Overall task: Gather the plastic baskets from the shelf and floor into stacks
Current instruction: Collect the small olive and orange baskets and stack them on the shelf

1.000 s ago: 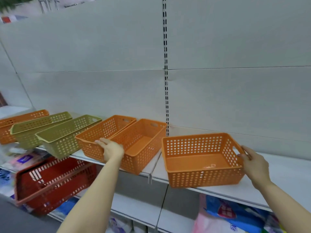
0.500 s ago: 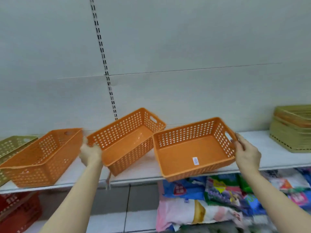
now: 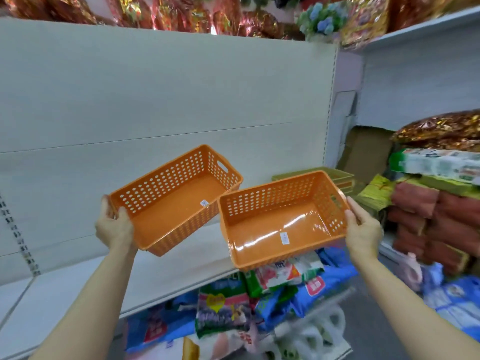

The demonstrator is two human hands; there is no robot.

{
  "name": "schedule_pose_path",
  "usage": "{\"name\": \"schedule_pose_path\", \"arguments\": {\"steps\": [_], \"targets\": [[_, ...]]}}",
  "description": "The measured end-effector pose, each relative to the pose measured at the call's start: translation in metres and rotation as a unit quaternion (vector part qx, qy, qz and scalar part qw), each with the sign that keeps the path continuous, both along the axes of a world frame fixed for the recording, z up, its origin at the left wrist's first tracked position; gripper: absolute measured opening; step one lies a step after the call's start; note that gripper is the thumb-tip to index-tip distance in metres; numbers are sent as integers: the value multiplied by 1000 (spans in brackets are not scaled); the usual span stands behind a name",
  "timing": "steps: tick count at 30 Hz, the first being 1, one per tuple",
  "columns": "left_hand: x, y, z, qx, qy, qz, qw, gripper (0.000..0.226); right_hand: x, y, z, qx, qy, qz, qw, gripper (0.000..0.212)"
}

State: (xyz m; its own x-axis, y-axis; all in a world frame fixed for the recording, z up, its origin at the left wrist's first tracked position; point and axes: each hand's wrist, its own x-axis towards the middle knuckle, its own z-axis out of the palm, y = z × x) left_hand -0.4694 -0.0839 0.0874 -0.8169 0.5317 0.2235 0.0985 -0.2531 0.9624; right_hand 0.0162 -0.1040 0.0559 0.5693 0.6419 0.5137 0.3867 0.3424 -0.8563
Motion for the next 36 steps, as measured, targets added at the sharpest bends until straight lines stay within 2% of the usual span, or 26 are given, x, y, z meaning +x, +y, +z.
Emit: {"name": "schedule_pose_path", "arguments": {"steps": [5, 8, 15, 19, 22, 25, 29, 32, 36], "targets": [[99, 39, 21, 2, 45, 10, 999, 60, 89, 6, 13, 17, -19, -38, 999, 36], [146, 69, 33, 8, 42, -8, 999, 60, 141, 19, 4, 21, -19, -54, 998, 35], [256, 159, 75, -9, 102, -55, 993, 50, 230, 59, 23, 51, -25, -92, 994, 35], [320, 205, 87, -25, 135, -91, 986, 39, 271, 84, 37, 82, 29, -96, 992, 37], [365, 229, 97, -39, 129, -122, 983, 40, 293, 104, 59, 115, 67, -91, 987, 37], [394, 253, 96, -72, 94, -148, 982, 33, 308, 123, 73, 126, 65, -83, 986, 36], [407, 283, 87, -108, 109, -145, 977, 30, 332, 145, 89, 105, 56, -69, 990, 35], [410, 301, 74, -126, 133, -152, 971, 28, 360, 164, 103, 94, 84, -44, 991, 36], [426, 312, 54, -160, 164, -177, 957, 48, 367, 201, 116, 92, 125, -19, 988, 36]]}}
